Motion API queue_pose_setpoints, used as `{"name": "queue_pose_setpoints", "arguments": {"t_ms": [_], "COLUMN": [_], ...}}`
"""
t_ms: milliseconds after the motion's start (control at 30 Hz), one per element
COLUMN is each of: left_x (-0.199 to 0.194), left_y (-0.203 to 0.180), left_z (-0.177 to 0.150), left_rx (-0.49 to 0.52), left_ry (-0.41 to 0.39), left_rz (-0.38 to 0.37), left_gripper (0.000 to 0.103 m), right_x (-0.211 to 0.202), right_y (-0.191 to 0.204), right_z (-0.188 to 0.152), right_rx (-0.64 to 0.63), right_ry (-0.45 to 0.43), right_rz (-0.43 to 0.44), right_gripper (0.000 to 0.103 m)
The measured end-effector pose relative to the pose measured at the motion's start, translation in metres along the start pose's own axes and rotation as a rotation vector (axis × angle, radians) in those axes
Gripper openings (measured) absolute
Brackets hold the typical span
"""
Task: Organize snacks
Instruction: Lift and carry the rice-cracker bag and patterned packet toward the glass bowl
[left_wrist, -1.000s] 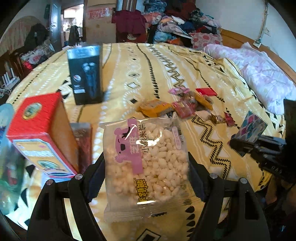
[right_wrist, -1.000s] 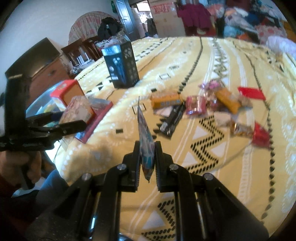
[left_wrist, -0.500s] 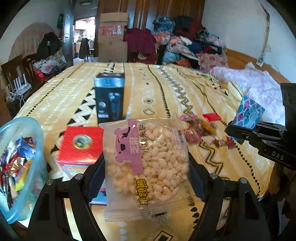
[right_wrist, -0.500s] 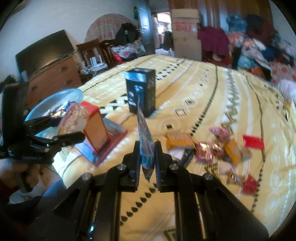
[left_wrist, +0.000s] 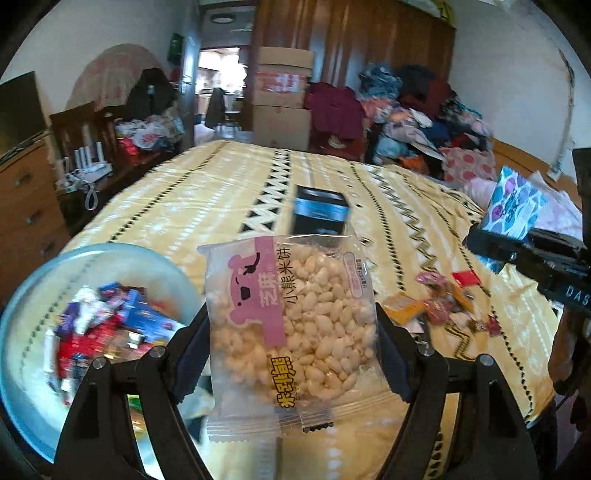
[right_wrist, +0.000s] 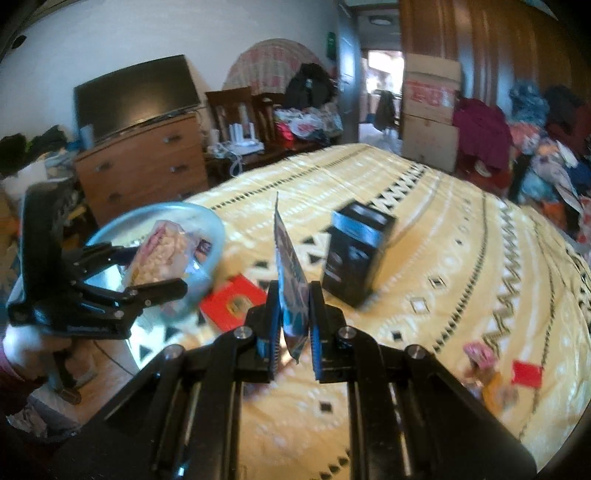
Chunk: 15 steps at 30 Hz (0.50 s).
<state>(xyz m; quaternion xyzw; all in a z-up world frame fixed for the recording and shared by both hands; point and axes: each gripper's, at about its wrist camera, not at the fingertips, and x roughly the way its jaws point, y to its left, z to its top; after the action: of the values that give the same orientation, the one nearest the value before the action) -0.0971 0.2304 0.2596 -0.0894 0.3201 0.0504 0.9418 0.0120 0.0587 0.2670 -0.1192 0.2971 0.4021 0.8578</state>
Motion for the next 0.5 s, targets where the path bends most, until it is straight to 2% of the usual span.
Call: {"name": "queue_pose_setpoints", "arguments": {"t_ms": [233, 500], "left_x": [-0.013, -0.018], "left_y": [0.073, 0.157], "left_z": [0.017, 0.032], "left_rx": [-0.068, -0.164], "left_ry": [-0.017, -0.026], "left_rz": [0.079, 0.162], "left_gripper": [0.08, 0.08], "right_x": [0.031, 0.068], "right_y": [0.042, 0.084], "right_z": [0.053, 0.093], "right_rx": [-0.061, -0.113], "right_ry": [-0.018, 0.005], "right_rz": [0.073, 0.157], "right_gripper": [0.014, 0.014]}}
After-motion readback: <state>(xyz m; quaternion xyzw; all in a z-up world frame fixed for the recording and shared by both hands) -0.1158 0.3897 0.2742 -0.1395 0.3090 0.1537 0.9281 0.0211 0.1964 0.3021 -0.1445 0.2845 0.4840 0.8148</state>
